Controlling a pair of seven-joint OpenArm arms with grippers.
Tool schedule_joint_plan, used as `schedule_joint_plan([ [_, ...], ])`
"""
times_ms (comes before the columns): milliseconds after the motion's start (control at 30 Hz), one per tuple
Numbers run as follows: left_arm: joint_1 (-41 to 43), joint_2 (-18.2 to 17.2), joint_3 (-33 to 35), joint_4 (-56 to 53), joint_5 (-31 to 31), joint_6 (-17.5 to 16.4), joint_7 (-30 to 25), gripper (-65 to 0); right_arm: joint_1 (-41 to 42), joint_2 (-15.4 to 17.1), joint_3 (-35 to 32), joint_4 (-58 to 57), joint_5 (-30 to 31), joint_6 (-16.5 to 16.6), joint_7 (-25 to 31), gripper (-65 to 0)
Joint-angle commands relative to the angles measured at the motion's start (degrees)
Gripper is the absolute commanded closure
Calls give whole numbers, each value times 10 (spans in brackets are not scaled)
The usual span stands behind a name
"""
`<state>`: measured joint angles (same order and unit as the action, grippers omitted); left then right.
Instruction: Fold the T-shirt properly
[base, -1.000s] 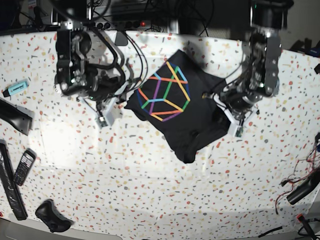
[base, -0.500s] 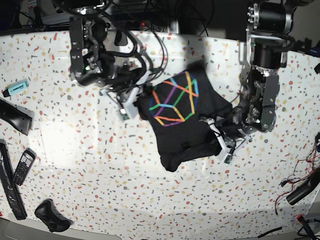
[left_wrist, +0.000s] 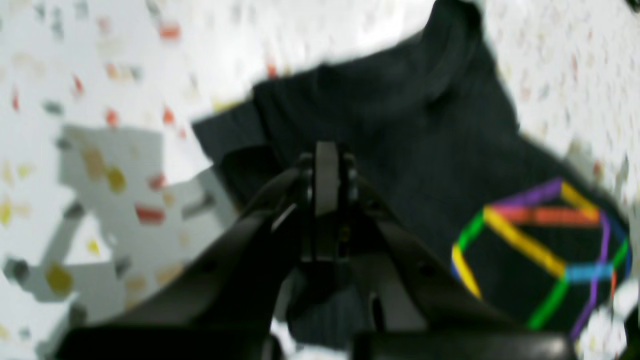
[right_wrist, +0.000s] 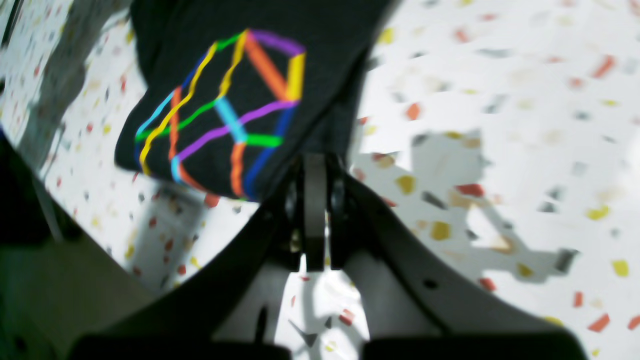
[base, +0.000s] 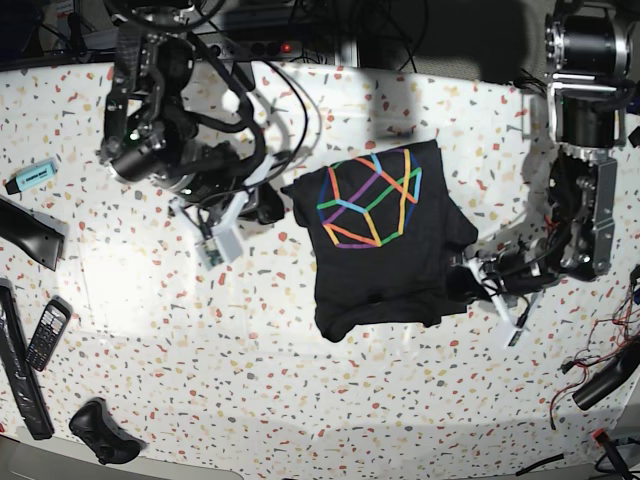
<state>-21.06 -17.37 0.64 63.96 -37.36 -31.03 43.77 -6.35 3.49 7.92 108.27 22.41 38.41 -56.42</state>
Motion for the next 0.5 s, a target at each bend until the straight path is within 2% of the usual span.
schedule_joint_plan([
  [0, -9, -12, -2, 11, -25, -13, 0, 0, 7, 2, 8, 11, 8, 5, 3, 0],
  [100, 22, -34, -2, 28, -58, -38, 19, 0, -2, 3, 32, 12, 38, 4, -11, 0],
  [233, 85, -54, -15, 88, -57, -38, 17, 0, -23, 3, 68, 26, 57, 5, -15, 0],
  [467, 213, -55, -112, 214, -56, -37, 17, 0, -84, 3, 143, 76, 82, 5, -29, 0],
])
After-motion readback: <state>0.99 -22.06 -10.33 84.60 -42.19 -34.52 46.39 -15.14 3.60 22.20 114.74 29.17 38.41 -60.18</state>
